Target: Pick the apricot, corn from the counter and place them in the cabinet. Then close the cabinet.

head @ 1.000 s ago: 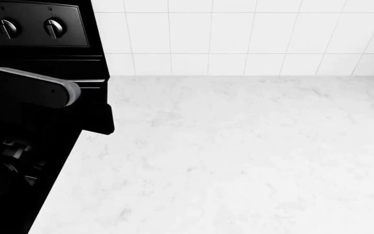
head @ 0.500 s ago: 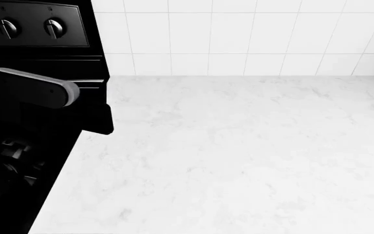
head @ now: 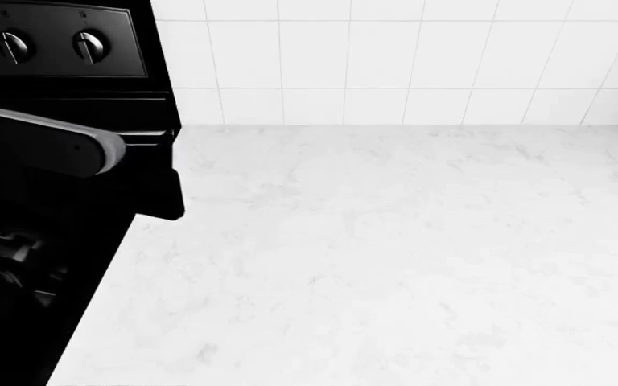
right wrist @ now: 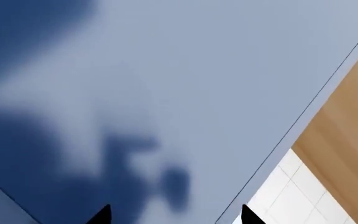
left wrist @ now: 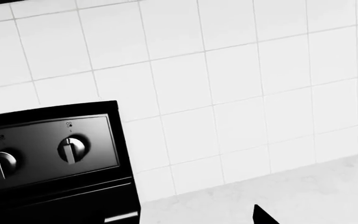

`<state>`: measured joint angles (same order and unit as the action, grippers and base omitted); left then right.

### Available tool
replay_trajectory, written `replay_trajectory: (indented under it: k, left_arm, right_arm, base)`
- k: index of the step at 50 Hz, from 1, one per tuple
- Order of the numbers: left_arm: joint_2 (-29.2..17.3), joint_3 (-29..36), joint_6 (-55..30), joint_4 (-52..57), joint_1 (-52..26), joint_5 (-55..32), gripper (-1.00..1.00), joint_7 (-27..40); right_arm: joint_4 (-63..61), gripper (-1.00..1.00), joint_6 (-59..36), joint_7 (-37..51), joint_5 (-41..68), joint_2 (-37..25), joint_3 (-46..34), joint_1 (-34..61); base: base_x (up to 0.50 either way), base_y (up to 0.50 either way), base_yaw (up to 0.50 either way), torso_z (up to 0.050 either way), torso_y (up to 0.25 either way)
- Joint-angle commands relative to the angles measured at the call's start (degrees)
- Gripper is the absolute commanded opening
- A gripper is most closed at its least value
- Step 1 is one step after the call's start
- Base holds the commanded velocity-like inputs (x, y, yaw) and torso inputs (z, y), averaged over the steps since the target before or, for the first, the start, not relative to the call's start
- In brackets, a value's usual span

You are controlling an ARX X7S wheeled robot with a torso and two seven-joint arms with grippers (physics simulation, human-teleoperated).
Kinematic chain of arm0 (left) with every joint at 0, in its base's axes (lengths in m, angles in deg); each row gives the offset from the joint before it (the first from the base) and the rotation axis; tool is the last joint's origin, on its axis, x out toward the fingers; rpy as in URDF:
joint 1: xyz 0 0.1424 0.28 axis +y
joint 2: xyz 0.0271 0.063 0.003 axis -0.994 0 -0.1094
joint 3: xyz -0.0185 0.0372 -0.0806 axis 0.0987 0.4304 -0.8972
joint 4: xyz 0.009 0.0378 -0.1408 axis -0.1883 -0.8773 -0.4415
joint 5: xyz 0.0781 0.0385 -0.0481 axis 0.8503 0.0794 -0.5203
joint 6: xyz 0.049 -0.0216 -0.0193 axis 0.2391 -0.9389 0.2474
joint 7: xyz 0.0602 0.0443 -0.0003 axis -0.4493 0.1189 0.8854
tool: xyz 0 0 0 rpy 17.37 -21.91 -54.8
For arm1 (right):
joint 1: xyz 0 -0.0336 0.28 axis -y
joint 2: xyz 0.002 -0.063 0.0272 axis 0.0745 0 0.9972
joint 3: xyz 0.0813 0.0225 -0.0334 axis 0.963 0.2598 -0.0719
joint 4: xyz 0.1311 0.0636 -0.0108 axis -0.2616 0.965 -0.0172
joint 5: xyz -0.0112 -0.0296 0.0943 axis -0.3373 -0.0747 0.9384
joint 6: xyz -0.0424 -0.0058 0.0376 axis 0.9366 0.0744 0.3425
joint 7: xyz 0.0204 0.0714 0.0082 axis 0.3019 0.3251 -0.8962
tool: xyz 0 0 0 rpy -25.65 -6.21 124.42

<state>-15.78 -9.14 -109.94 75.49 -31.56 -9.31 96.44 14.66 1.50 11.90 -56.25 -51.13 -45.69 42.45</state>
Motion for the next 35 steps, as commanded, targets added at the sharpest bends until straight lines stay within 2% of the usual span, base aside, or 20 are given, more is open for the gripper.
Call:
replay_trajectory:
  k: [1,8,16,25,35]
  left_arm:
    - [-0.57,-1.16,-0.23,0.75,-0.19,-1.32,1.0,0.83]
    - [-1.17,-3.06,-0.4,1.22,-0.73,-3.04,1.0,1.89]
    - [-2.6,-8.6,0.59,3.3,1.05,-6.43,1.0,4.26]
    - [-5.71,-16.43,1.28,7.09,5.9,-10.46,1.0,7.58]
    - [-8.33,-26.64,2.61,10.19,13.38,-14.1,1.0,8.82]
  right_arm:
    - [-10.05,1.0,-6.66,0.05,3.22,-7.1,3.11,-1.77]
    - [-13.52,1.0,-7.47,0.49,3.73,-13.26,4.64,-4.61]
    - [-17.46,1.0,-6.76,2.94,5.75,-19.69,9.97,-12.23]
    - [-19.39,1.0,-3.24,5.32,8.6,-24.82,17.57,-20.28]
    - [-20.81,1.0,-0.55,6.98,10.87,-28.46,24.64,-24.03]
  base:
    - [0.0,0.0,0.0,0.0,0.0]
    - [0.0,0.0,0.0,0.0,0.0]
    - [0.0,0.0,0.0,0.0,0.0]
    - [0.0,0.0,0.0,0.0,0.0]
    - [0.0,0.0,0.0,0.0,0.0]
